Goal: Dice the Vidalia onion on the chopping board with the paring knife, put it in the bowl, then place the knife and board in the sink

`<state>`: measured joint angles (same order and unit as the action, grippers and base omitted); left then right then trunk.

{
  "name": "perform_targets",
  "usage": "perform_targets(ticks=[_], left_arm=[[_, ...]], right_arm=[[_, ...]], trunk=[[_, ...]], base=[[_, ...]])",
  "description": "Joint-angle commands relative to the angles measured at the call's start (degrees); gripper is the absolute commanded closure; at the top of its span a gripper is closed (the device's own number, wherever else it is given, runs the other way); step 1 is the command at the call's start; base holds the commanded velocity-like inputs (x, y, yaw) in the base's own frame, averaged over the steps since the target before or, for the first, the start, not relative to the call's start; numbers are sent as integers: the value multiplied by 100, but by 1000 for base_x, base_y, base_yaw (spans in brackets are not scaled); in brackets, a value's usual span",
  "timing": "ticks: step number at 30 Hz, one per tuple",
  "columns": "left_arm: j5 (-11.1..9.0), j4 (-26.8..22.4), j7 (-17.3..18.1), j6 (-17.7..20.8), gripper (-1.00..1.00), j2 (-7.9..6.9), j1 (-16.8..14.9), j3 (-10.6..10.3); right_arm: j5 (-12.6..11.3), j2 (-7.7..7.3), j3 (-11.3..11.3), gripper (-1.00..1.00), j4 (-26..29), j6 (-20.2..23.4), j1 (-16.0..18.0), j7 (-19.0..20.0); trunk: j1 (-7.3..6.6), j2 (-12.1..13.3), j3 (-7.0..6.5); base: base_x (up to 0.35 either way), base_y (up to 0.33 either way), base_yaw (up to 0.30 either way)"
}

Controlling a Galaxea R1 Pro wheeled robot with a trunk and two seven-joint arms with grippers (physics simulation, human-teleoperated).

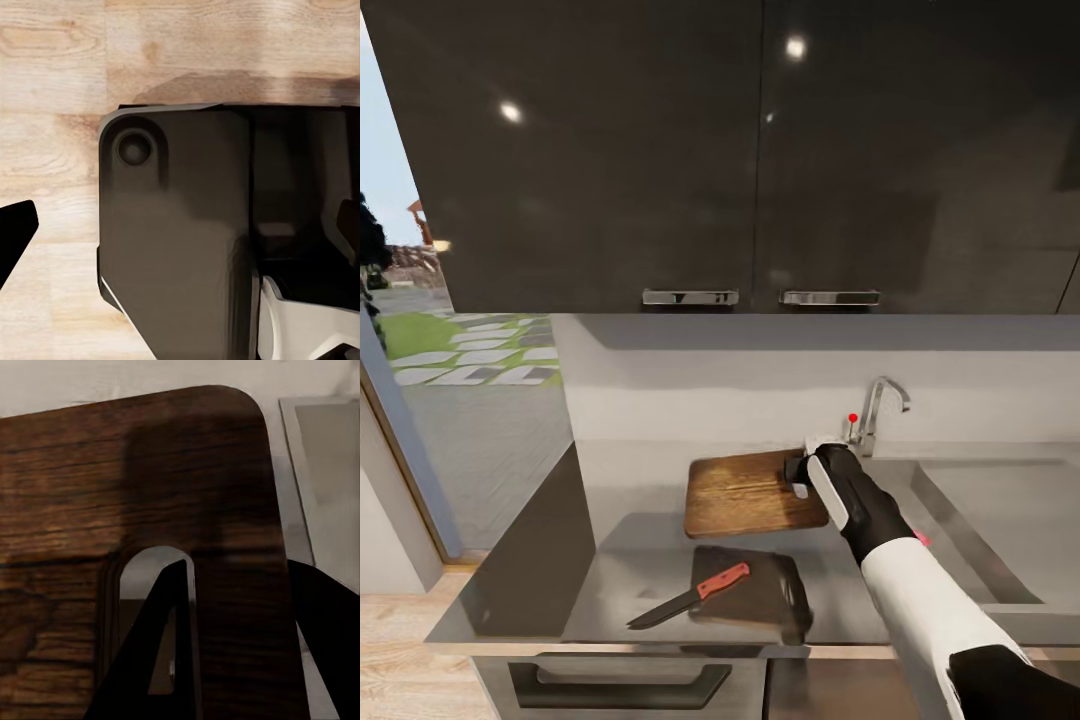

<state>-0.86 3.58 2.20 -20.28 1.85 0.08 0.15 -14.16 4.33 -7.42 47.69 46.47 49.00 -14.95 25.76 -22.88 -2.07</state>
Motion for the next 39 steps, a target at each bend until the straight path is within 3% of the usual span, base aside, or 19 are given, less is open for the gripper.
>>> perform_targets(ticks=[1,9,16,24,28,39], left_arm=[[-11,11,18,-29,-100,0,-3,3],[-10,19,18,-29,-100,0,-1,3],[-11,19,18,-29,-100,0,-1,3],[-11,18,18,-29,-100,0,-1,3],[-11,20,18,-29,-100,0,1,3],[-11,20,18,-29,-100,0,-1,3]], right_arm=[[-77,-2,-13,100,-87,6,43,-43],[-83,-27,-13,100,-607,-95,197,364],[-87,-194,-12,100,-936,-245,206,890],[-99,-316,7,100,-1196,-479,206,1148],[-116,-447,141,100,-1478,-730,206,1236],[-146,-477,222,100,-1587,-914,206,1257]], trunk=[[2,-4,0],[2,-4,0],[2,-4,0],[2,-4,0],[2,-4,0],[2,-4,0]], base=[[0,0,0],[0,0,0],[0,0,0],[0,0,0],[0,0,0],[0,0,0]])
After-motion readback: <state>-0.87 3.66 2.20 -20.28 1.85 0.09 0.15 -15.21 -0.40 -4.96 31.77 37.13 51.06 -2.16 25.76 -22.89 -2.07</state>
